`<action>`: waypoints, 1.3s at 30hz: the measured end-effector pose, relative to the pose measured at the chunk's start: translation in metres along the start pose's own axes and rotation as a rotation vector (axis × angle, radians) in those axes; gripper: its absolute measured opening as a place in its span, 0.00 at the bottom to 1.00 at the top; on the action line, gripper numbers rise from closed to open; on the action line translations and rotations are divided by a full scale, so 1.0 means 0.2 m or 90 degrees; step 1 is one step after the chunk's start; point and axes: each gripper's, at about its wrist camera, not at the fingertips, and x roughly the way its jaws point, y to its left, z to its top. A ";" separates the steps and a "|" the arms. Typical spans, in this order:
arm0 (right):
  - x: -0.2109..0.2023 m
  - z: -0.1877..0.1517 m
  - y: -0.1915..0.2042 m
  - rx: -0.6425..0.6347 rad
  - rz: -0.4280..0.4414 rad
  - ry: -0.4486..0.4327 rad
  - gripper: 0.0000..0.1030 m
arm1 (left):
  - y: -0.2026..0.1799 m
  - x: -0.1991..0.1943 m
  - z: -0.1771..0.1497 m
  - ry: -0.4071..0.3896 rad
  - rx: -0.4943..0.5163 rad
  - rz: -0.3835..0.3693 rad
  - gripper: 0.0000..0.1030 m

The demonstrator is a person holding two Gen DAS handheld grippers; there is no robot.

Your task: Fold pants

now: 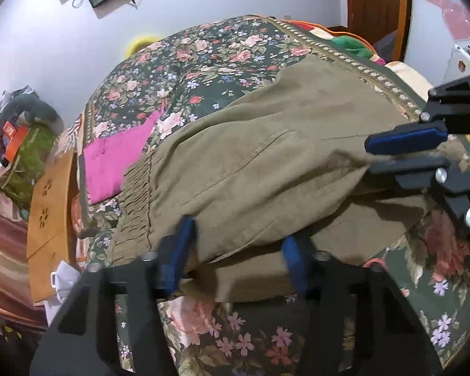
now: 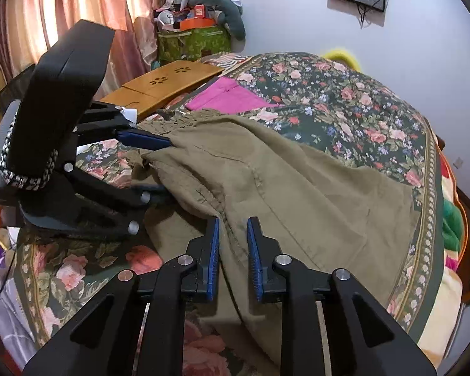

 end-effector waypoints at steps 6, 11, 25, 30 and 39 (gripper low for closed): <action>-0.05 -0.03 0.05 -0.015 0.000 -0.018 0.34 | 0.03 -0.08 0.03 -0.024 -0.017 -0.004 0.25; -0.03 -0.05 0.07 -0.027 -0.015 -0.010 0.34 | 0.04 -0.13 0.04 -0.034 -0.033 -0.022 0.17; -0.08 -0.08 0.14 -0.067 -0.047 -0.019 0.07 | 0.00 -0.20 -0.05 -0.033 -0.051 -0.053 0.12; -0.08 -0.11 0.16 -0.058 -0.035 -0.008 0.07 | -0.03 -0.19 -0.12 -0.030 -0.050 -0.059 0.14; -0.15 -0.17 0.13 -0.005 -0.040 -0.017 0.24 | 0.07 -0.25 -0.23 -0.022 -0.124 -0.065 0.45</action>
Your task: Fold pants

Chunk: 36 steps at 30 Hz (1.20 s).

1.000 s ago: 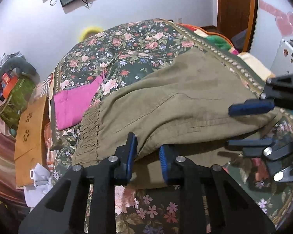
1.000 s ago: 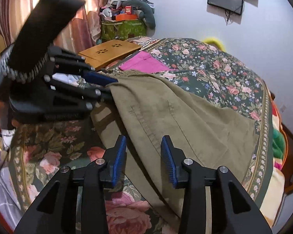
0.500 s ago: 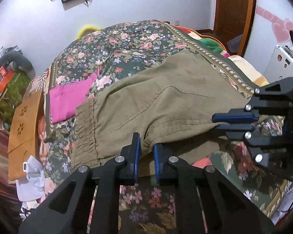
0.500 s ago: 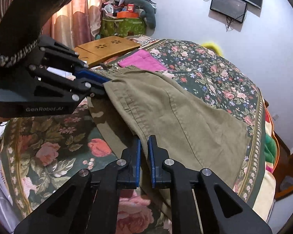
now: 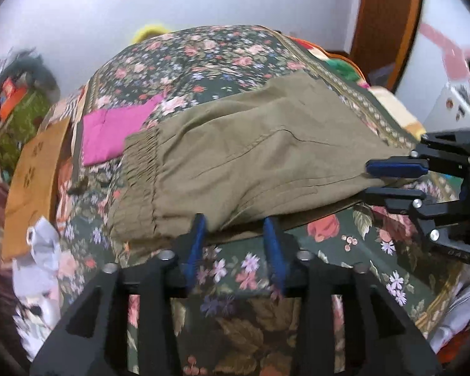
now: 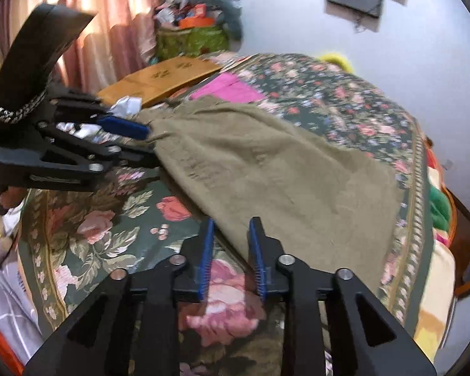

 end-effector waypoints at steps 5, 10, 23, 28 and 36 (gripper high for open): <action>-0.08 -0.01 -0.08 0.057 -0.005 -0.031 0.28 | 0.13 -0.07 -0.01 -0.017 -0.060 0.016 0.55; -0.08 0.02 -0.18 0.131 -0.010 -0.047 0.43 | 0.29 -0.06 0.04 -0.030 -0.119 0.080 0.70; 0.19 0.00 -0.23 0.191 0.027 0.046 0.47 | 0.41 0.24 0.05 0.042 -0.172 0.055 0.70; 0.14 -0.09 -0.31 0.238 0.030 0.049 0.47 | 0.45 0.23 0.02 0.030 -0.173 0.078 0.72; 0.02 -0.24 -0.41 0.259 -0.011 0.068 0.47 | 0.50 0.22 -0.05 0.026 -0.197 0.091 0.73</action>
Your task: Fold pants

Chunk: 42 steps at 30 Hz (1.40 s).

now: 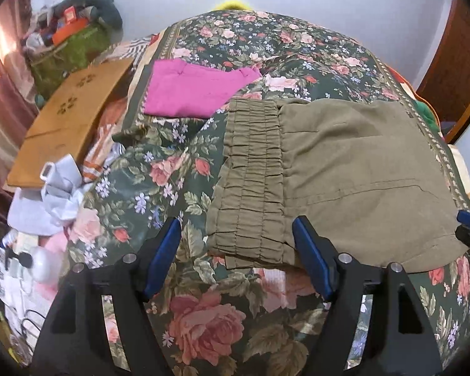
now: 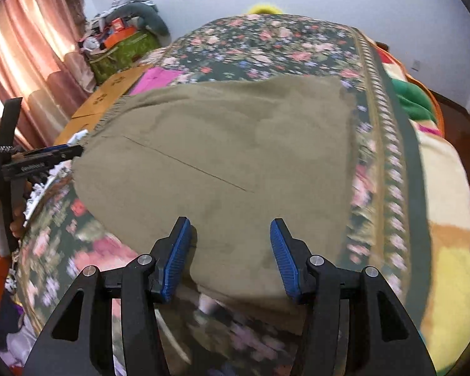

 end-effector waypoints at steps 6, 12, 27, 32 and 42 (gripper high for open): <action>-0.08 -0.09 -0.09 0.025 -0.023 -0.008 0.45 | -0.03 0.00 -0.01 -0.005 0.015 0.022 0.73; -0.12 -0.18 -0.19 0.053 -0.047 0.002 0.45 | -0.03 0.00 -0.01 0.004 0.016 0.018 0.74; -0.26 0.05 -0.19 -0.012 -0.086 -0.065 0.48 | -0.08 -0.22 0.22 -0.047 0.062 0.034 0.75; -0.26 0.21 -0.23 -0.016 -0.085 -0.098 0.48 | -0.08 -0.19 0.38 -0.062 0.057 0.033 0.77; -0.07 0.51 -0.40 -0.017 -0.080 -0.098 0.49 | -0.08 0.04 0.60 -0.030 0.064 0.030 0.78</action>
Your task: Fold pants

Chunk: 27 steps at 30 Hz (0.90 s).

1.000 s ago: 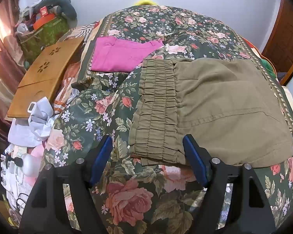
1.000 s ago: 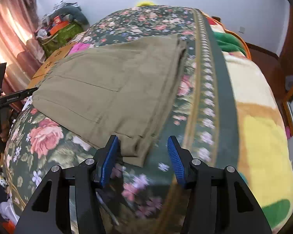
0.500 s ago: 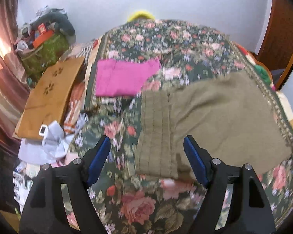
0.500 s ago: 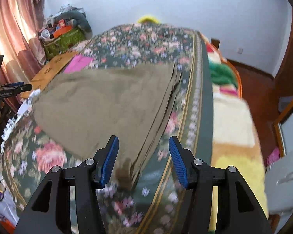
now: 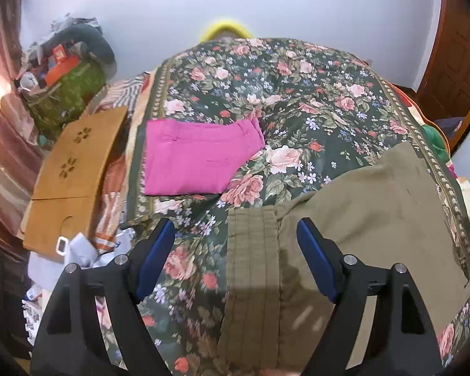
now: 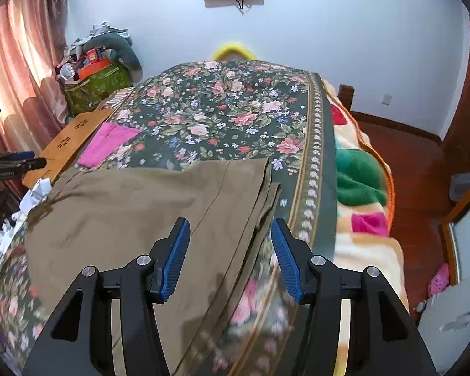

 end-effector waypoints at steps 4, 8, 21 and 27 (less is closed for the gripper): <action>0.16 0.08 -0.05 0.008 0.012 0.023 0.52 | 0.01 0.14 0.05 0.031 -0.005 -0.014 0.78; 0.34 0.14 -0.10 0.007 0.009 0.048 0.52 | 0.01 0.27 0.07 0.057 -0.004 -0.025 0.78; 0.79 0.28 -0.25 0.027 0.020 0.097 0.52 | 0.03 0.49 0.04 0.105 -0.017 -0.058 0.81; 0.89 0.27 -0.23 0.031 0.064 0.128 0.12 | 0.05 0.52 0.02 0.108 -0.029 -0.079 0.81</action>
